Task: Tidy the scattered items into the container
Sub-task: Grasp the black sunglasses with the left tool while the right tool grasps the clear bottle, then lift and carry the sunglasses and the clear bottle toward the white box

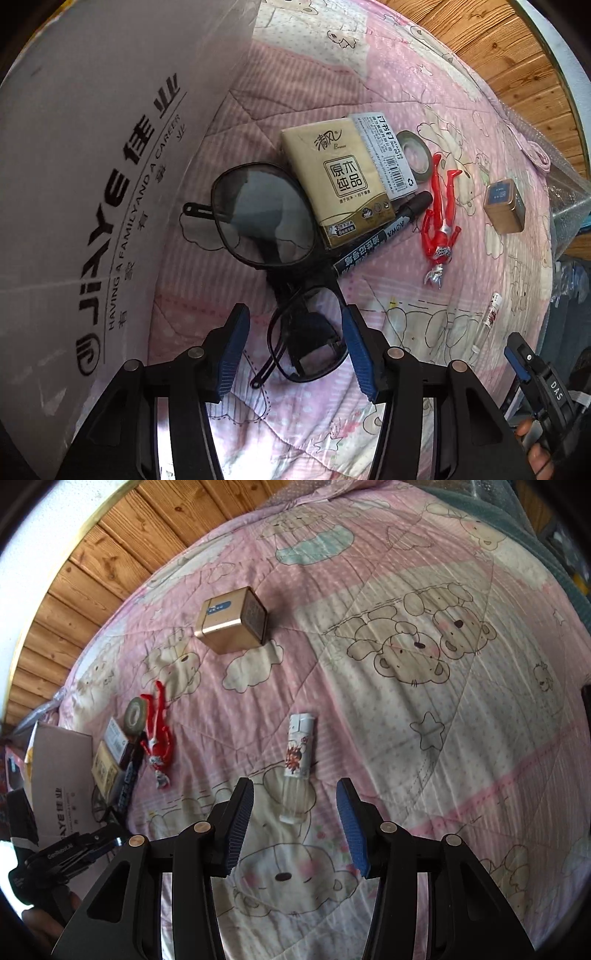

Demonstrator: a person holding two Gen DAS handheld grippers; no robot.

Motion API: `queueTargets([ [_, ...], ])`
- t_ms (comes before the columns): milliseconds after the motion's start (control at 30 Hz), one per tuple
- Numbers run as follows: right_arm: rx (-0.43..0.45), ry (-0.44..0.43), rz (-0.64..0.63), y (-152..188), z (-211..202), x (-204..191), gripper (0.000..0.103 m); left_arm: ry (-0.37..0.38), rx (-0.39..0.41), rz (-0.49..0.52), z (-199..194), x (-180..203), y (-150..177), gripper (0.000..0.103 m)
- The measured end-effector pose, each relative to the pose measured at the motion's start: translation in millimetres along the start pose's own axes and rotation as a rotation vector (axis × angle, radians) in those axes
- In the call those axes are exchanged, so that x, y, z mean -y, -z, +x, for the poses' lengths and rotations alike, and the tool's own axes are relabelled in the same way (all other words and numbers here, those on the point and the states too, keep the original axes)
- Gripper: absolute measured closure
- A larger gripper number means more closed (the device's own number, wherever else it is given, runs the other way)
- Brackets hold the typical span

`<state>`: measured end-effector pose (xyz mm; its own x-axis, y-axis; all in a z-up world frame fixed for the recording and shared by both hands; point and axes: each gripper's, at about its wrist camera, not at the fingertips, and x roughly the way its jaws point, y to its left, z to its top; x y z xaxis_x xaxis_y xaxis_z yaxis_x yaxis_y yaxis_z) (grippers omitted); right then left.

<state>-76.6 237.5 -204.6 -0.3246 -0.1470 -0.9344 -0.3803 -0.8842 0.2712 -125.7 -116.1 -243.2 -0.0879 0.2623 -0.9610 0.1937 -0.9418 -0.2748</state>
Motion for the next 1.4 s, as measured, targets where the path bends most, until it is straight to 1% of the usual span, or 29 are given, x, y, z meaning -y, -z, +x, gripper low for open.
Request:
queueTargets([
  [133, -0.032, 0.021, -0.015, -8, 19, 0, 0.053, -0.006, 0.023, 0.009, 6, 0, -8, 0.039],
  [200, -0.054, 0.033, -0.040, -9, 29, -3, 0.054, -0.016, 0.040, 0.032, 6, 2, -10, 0.039],
  [267, -0.057, 0.068, -0.075, -8, 36, -7, 0.054, -0.022, 0.046, 0.047, 8, 2, -12, 0.039],
  [333, -0.042, 0.119, -0.125, -7, 38, -14, 0.060, -0.017, 0.053, 0.050, 8, 3, -14, 0.039],
  [367, -0.037, 0.145, -0.147, -6, 38, -17, 0.065, -0.017, 0.057, 0.048, 8, 2, -14, 0.039],
  [433, -0.027, 0.170, -0.169, -4, 38, -18, 0.072, -0.018, 0.067, 0.045, 7, 2, -15, 0.040],
  [500, -0.021, 0.182, -0.170, -4, 37, -15, 0.086, -0.024, 0.075, 0.063, 5, 1, -14, 0.047],
  [533, -0.022, 0.173, -0.163, -4, 36, -13, 0.087, -0.016, 0.076, 0.073, 3, 0, -14, 0.053],
  [567, -0.025, 0.164, -0.153, -4, 35, -11, 0.087, -0.007, 0.073, 0.082, 3, -1, -13, 0.058],
  [767, -0.014, 0.127, -0.119, 4, 16, -7, 0.087, 0.009, 0.067, 0.104, -7, -7, -3, 0.063],
  [1033, -0.017, 0.078, -0.082, 27, -5, 1, 0.087, 0.019, 0.053, 0.148, -29, -9, 28, 0.063],
  [1267, -0.017, 0.046, -0.080, 47, -15, -8, 0.087, 0.038, 0.075, 0.184, -58, -12, 53, 0.063],
  [1300, -0.018, 0.041, -0.081, 49, -16, -10, 0.087, 0.046, 0.079, 0.190, -63, -16, 60, 0.063],
  [1400, -0.016, 0.027, -0.095, 58, -21, -17, 0.087, 0.070, 0.092, 0.205, -77, -15, 66, 0.063],
])
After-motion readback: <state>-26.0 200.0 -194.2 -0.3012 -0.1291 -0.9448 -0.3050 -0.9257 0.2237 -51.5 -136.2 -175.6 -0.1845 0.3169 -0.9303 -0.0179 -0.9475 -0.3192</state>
